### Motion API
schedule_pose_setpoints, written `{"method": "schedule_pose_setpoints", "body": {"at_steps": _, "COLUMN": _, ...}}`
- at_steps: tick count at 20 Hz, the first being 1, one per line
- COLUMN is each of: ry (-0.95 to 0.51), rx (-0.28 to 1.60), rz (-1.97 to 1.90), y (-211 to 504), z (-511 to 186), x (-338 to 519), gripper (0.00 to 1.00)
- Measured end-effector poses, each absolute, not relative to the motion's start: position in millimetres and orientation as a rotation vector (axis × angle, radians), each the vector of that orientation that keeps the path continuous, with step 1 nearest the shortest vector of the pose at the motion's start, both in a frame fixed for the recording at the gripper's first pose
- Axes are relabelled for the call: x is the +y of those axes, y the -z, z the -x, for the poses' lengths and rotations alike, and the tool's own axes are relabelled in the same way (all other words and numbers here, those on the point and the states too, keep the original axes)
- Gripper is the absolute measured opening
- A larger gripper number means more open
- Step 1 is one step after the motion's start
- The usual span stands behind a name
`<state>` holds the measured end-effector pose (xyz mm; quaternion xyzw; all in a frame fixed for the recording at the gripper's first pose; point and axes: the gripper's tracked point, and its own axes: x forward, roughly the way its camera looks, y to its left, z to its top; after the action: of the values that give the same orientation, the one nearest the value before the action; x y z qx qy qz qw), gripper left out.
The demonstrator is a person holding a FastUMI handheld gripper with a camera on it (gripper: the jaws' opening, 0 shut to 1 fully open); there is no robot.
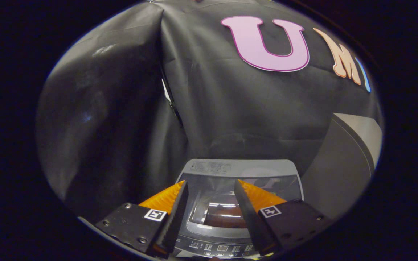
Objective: Put the clothes into the washing machine and then close the washing machine lid.
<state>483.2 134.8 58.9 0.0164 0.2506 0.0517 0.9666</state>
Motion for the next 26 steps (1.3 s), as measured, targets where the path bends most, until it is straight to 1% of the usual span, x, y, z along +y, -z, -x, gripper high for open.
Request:
{"method": "schedule_pose_setpoints", "body": {"at_steps": 7, "ry": -0.143, "rx": 0.473, "rz": -0.069, "y": -48.4, "z": -454.5, "x": 133.6, "gripper": 0.79}}
{"method": "schedule_pose_setpoints", "body": {"at_steps": 9, "ry": -0.15, "rx": 0.433, "rz": -0.04, "y": -51.7, "z": -443.3, "x": 130.3, "gripper": 0.79}}
{"method": "schedule_pose_setpoints", "body": {"at_steps": 12, "ry": -0.17, "rx": 0.374, "rz": -0.032, "y": -56.5, "z": -421.9, "x": 129.6, "gripper": 0.89}}
{"method": "schedule_pose_setpoints", "body": {"at_steps": 13, "ry": -0.178, "rx": 0.361, "rz": -0.036, "y": -58.8, "z": -414.6, "x": 129.0, "gripper": 0.9}}
{"method": "schedule_pose_setpoints", "body": {"at_steps": 14, "ry": -0.182, "rx": 0.346, "rz": -0.038, "y": -61.7, "z": -406.7, "x": 128.8, "gripper": 0.94}}
{"method": "schedule_pose_setpoints", "body": {"at_steps": 16, "ry": -0.189, "rx": 0.325, "rz": -0.042, "y": -64.8, "z": -391.6, "x": 128.7, "gripper": 0.98}}
{"method": "schedule_pose_setpoints", "body": {"at_steps": 26, "ry": -0.171, "rx": 0.201, "rz": -0.128, "y": -98.0, "z": -313.9, "x": 109.9, "gripper": 0.97}}
